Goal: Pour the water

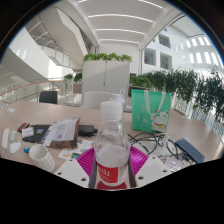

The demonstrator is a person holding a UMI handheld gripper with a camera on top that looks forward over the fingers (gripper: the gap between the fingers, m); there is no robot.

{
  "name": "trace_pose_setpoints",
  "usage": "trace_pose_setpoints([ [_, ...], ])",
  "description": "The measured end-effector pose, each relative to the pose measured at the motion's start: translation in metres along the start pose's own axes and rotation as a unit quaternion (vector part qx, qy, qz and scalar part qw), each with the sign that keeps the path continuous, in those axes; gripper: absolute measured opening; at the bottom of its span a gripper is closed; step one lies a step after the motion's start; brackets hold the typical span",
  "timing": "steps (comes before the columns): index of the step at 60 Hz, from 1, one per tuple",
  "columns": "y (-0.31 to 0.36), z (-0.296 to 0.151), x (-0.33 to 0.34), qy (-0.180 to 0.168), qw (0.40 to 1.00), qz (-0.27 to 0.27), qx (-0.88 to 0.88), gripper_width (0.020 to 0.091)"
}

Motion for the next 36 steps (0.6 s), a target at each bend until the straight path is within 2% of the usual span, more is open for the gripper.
trace_pose_setpoints([
  [5,-0.008,0.037,-0.010,0.010,0.999,-0.032,0.003,0.0463],
  [11,-0.013,0.060,-0.018,0.019,0.998,-0.066,-0.005,0.0471],
  [16,-0.015,0.067,-0.020,0.048,0.996,-0.073,0.007,0.0479],
  [17,-0.016,0.074,-0.022,0.017,0.997,-0.080,-0.002,0.0478],
  [18,-0.020,0.080,-0.024,0.013,0.996,-0.083,-0.005,0.0477],
  [19,-0.019,0.072,-0.020,0.028,0.996,-0.083,0.004,0.0479],
  [20,-0.018,0.077,-0.021,0.019,0.996,-0.087,-0.001,0.0478],
  [28,-0.022,0.079,-0.019,0.018,0.994,-0.105,-0.008,0.0478],
  [36,-0.024,0.078,-0.017,0.018,0.994,-0.106,-0.018,0.0525],
])
Point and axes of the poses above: the point between the fingertips, and its own axes, seen from behind it with the camera up: y to the left, z down, x backward, against the way the camera looks, the point moved 10 cm from there along x, backward, against the way the camera looks, and after that the axes turned 10 degrees about -x, right-handed, at the moved point
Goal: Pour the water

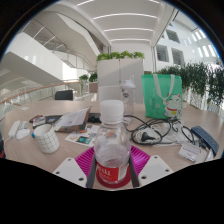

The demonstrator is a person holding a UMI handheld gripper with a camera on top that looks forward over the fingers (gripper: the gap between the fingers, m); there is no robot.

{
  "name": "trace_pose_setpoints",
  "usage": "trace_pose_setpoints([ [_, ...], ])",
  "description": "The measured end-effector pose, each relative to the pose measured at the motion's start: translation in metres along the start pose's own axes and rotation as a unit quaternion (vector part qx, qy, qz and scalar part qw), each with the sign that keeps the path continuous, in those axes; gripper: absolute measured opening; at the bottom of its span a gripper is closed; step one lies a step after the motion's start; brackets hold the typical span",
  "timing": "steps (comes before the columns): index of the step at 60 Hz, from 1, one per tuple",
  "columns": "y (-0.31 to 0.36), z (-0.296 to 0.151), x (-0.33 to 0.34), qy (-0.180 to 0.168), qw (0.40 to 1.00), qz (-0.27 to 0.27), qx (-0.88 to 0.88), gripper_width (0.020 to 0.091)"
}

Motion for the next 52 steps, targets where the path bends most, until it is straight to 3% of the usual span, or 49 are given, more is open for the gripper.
trace_pose_setpoints([
  [5,0.001,0.001,0.003,0.024,1.000,0.011,-0.002,0.0579],
  [7,0.003,0.003,0.007,0.042,0.999,0.015,0.000,0.0659],
  [10,0.006,0.003,0.016,0.056,0.998,0.021,0.005,0.0839],
  [11,0.008,0.002,0.020,0.059,0.998,0.023,0.006,0.0858],
  [14,0.012,0.000,0.035,0.058,0.998,0.029,0.005,0.0828],
  [25,0.047,-0.009,0.116,0.058,0.996,0.065,-0.010,0.0839],
  [43,0.135,-0.027,0.263,0.024,0.988,0.146,-0.045,0.0844],
  [52,0.159,-0.038,0.311,0.007,0.987,0.151,-0.055,0.0842],
])
Point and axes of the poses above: the point between the fingertips, and its own axes, seen from behind it with the camera up: y to the left, z down, x backward, against the way the camera looks, the point moved 10 cm from there along x, backward, against the way the camera looks, and after that the axes turned 10 degrees about -x, right-handed, at the moved point
